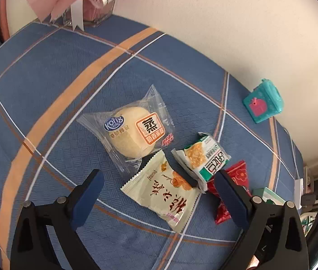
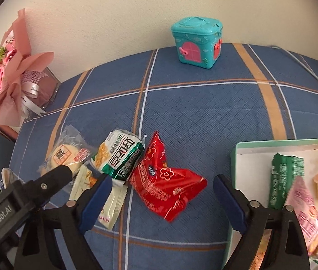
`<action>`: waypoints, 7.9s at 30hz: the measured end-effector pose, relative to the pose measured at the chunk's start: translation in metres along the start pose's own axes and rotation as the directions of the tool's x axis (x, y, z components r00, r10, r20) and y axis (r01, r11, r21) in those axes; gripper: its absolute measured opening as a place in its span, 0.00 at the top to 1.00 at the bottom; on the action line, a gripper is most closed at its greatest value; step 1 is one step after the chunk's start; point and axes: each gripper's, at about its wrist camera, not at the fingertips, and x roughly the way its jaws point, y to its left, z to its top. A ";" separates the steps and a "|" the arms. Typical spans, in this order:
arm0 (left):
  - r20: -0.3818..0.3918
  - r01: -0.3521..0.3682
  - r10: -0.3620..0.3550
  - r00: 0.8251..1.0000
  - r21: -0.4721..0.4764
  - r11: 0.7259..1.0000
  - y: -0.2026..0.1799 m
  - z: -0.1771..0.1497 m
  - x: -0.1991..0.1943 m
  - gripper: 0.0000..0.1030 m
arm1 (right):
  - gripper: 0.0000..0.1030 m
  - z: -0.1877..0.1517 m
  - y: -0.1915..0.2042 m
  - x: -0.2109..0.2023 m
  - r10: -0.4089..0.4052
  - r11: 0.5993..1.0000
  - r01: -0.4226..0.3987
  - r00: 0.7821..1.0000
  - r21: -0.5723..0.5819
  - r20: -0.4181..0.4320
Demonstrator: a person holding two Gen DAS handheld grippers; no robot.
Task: Organize snacks
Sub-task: 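Move both open tools from the tray toward the remaining snacks on the bedspread, then grasp the red wrapped pack with the right tool while the left tool grasps the white pastry pack, then carry both packs over the white tray and open both tools to release, then withdraw both tools from the tray toward the last snacks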
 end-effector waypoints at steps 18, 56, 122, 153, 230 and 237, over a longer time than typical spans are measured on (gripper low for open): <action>-0.044 -0.001 -0.003 0.999 -0.086 0.996 0.007 -0.001 0.036 0.05 | 0.29 -0.004 -0.018 0.023 0.047 0.997 -0.046 0.999 0.065 -0.008; -0.077 -0.105 0.107 0.991 0.032 0.994 -0.008 -0.021 0.039 0.28 | 0.47 -0.014 -0.026 0.007 0.055 0.994 -0.052 0.998 0.100 -0.028; -0.126 0.245 -0.211 0.969 0.450 0.858 -0.180 -0.136 -0.066 0.46 | 0.53 -0.064 -0.194 -0.167 -0.191 0.905 0.156 0.980 0.397 0.050; -0.196 0.215 -0.124 0.973 0.562 0.798 -0.208 -0.171 -0.034 0.46 | 0.50 -0.068 -0.206 -0.135 -0.189 0.899 0.189 0.981 0.396 -0.039; 0.120 -0.116 0.090 0.989 0.231 0.966 -0.068 -0.063 -0.062 0.03 | 0.00 -0.054 -0.098 -0.142 -0.222 0.975 0.218 0.967 0.050 0.122; 0.143 -0.172 0.144 0.979 0.202 0.964 -0.039 -0.048 -0.071 0.03 | 0.00 -0.055 -0.064 -0.136 -0.128 0.992 0.129 0.985 -0.008 0.119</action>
